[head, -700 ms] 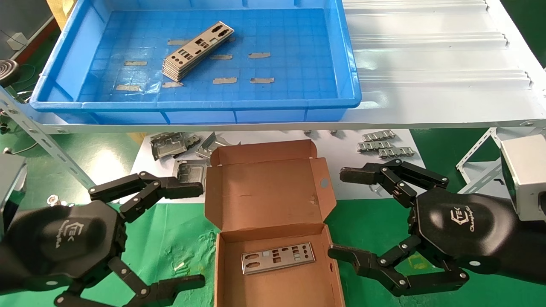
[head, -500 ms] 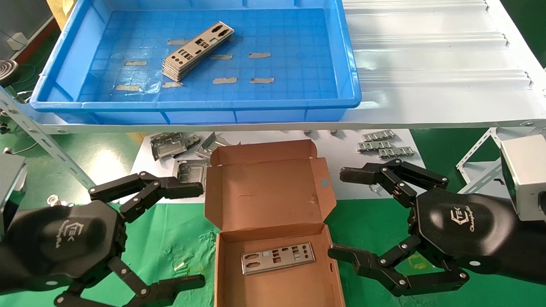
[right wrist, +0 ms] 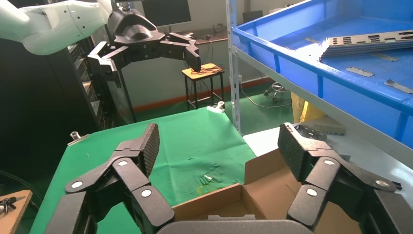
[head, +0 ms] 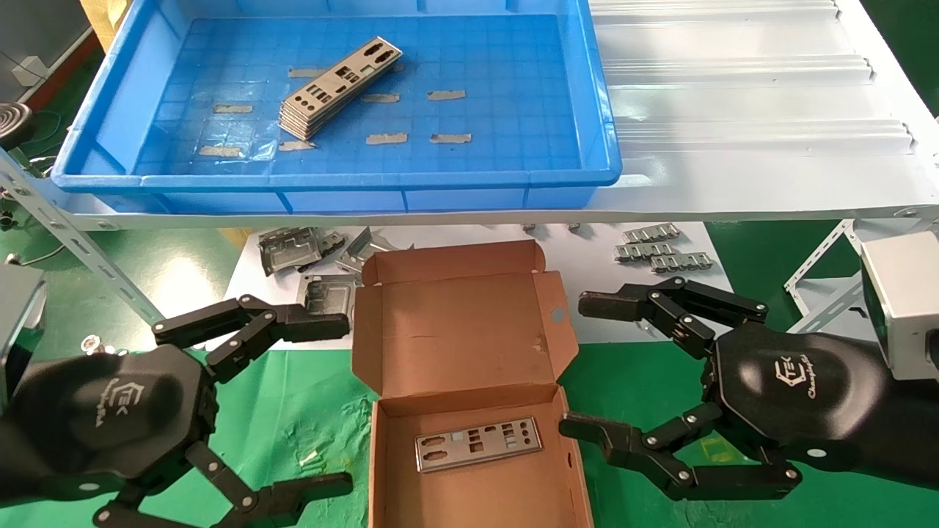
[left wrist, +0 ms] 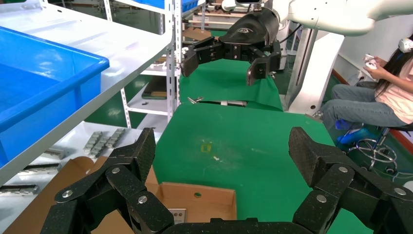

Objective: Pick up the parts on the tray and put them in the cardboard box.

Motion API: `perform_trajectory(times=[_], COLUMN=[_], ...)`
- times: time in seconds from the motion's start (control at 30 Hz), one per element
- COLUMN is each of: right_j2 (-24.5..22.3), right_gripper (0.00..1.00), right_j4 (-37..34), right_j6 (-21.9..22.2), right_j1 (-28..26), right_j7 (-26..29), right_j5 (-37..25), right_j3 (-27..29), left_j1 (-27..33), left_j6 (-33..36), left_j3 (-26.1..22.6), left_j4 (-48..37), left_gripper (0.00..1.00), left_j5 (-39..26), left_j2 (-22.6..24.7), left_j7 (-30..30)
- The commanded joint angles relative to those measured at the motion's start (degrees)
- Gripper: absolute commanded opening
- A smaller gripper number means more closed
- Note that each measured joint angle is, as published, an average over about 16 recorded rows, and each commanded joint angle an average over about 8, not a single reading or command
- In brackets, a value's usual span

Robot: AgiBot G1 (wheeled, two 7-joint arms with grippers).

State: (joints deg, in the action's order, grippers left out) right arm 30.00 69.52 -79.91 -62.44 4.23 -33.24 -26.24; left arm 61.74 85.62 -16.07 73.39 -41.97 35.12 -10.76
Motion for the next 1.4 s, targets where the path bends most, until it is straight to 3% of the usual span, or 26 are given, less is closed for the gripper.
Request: perform_trajectory(times=[0.03, 1.07, 1.23, 1.4], right_j2=[0.00, 0.00, 0.00, 0.00], right_gripper=[0.00, 0.00, 0.00, 0.00], right_j4=[0.00, 0.00, 0.00, 0.00], right_j6=[0.00, 0.00, 0.00, 0.00], right_j1=[0.00, 0.00, 0.00, 0.00], right_j7=[0.00, 0.00, 0.00, 0.00], right_j5=[0.00, 0.00, 0.00, 0.00], right_j3=[0.00, 0.00, 0.00, 0.00], left_j1=[0.00, 0.27, 3.42, 11.09], left_j6=[0.00, -0.27, -2.23, -6.48], left_j3=[0.00, 0.02, -0.57, -2.45], left_j4=[0.00, -0.11, -0.74, -3.47], left_gripper=[1.00, 1.00, 1.00, 1.00], left_j5=[0.00, -0.27, -2.82, -9.06], left_j2=[0.00, 0.01, 0.73, 3.70], left_j7=[0.00, 0.05, -0.93, -2.70])
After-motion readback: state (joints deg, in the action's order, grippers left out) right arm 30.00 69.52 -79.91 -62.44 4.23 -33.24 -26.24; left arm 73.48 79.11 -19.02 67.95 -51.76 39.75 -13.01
